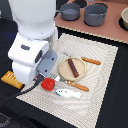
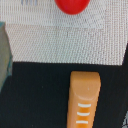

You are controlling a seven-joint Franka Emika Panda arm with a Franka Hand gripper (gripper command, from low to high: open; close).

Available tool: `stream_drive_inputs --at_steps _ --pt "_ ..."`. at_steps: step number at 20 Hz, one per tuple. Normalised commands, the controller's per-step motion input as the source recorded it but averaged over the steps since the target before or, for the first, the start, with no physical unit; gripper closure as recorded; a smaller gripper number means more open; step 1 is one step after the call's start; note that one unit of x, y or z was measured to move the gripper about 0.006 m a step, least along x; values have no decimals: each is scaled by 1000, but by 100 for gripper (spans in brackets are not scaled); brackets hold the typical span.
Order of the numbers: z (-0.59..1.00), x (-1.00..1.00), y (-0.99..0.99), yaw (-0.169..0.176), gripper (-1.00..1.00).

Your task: Interact with the objects in diverse but meaningful ways.

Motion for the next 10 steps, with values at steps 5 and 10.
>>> stream_drive_inputs --at_steps 5,10 --pt "-363 155 -152 0 -100" --pt "-399 18 -195 1 -100"
